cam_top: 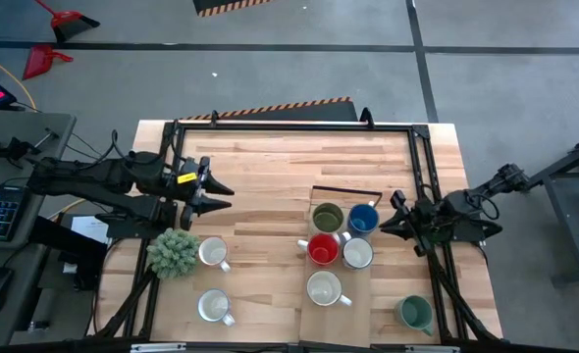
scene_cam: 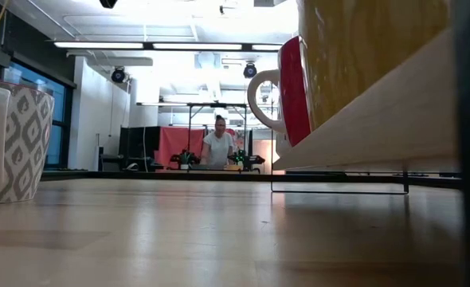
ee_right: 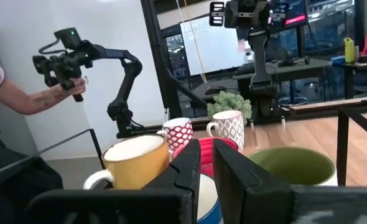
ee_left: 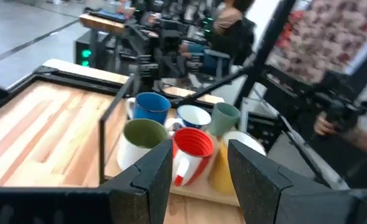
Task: Place coffee mugs
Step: Move the gray and white mug to the lower middle of the table
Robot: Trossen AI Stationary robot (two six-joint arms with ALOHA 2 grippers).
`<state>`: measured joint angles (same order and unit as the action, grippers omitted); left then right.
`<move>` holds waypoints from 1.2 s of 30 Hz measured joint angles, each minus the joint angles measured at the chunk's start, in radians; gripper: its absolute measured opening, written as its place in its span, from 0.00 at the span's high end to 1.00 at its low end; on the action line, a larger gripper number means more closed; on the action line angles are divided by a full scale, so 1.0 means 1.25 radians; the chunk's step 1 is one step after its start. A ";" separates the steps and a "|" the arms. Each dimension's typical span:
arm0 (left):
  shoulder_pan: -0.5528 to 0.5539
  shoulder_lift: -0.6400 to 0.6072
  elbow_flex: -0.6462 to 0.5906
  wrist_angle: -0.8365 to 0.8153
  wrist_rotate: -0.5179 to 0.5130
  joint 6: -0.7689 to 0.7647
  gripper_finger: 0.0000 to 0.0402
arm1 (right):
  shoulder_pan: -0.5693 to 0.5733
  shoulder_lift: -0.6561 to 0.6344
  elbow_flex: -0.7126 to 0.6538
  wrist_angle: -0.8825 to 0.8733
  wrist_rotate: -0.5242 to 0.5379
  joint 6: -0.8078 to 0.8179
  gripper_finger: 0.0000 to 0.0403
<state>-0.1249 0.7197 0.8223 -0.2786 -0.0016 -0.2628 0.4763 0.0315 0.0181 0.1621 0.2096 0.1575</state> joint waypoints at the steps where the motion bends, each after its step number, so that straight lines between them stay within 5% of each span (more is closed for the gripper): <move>1: 0.000 -0.001 0.000 -0.013 0.018 0.008 0.64 | 0.000 0.000 0.000 -0.001 0.000 0.000 0.93; 7: -0.002 0.019 0.000 -0.207 0.049 0.009 0.64 | 0.000 0.000 0.000 -0.005 0.007 -0.002 0.93; 18: -0.027 0.064 0.000 -0.538 0.077 -0.047 0.64 | 0.000 0.000 0.000 -0.005 0.160 -0.001 0.93; 36: -0.119 0.251 0.000 -0.575 0.029 -0.265 0.64 | 0.000 0.000 0.001 -0.021 0.229 -0.001 0.93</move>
<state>-0.2732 1.0336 0.8219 -0.9970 0.0351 -0.5937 0.4763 0.0315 0.0193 0.1357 0.4961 0.1562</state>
